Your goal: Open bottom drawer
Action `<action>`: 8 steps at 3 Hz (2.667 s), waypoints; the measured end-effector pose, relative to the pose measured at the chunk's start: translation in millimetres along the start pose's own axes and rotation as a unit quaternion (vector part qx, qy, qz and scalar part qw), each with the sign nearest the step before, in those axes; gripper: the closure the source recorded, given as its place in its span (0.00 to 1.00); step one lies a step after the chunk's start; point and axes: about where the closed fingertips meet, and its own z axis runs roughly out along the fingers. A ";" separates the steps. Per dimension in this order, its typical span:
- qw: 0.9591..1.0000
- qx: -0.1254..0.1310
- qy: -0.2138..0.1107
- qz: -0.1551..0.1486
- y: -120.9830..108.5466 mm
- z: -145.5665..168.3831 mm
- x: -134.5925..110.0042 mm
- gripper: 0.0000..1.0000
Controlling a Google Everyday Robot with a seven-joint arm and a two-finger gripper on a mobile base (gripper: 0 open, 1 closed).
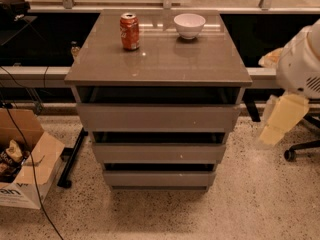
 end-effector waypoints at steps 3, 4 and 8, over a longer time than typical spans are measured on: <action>0.998 0.018 -0.047 0.037 -21.5 102.6 22.1 0.00; 0.997 -0.011 -0.057 0.041 -5.3 132.7 26.3 0.00; 0.981 -0.080 -0.152 0.095 30.4 294.0 64.1 0.00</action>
Offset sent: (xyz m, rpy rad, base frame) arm 0.0476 -0.0004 -0.1066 0.1263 -0.0525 -0.0687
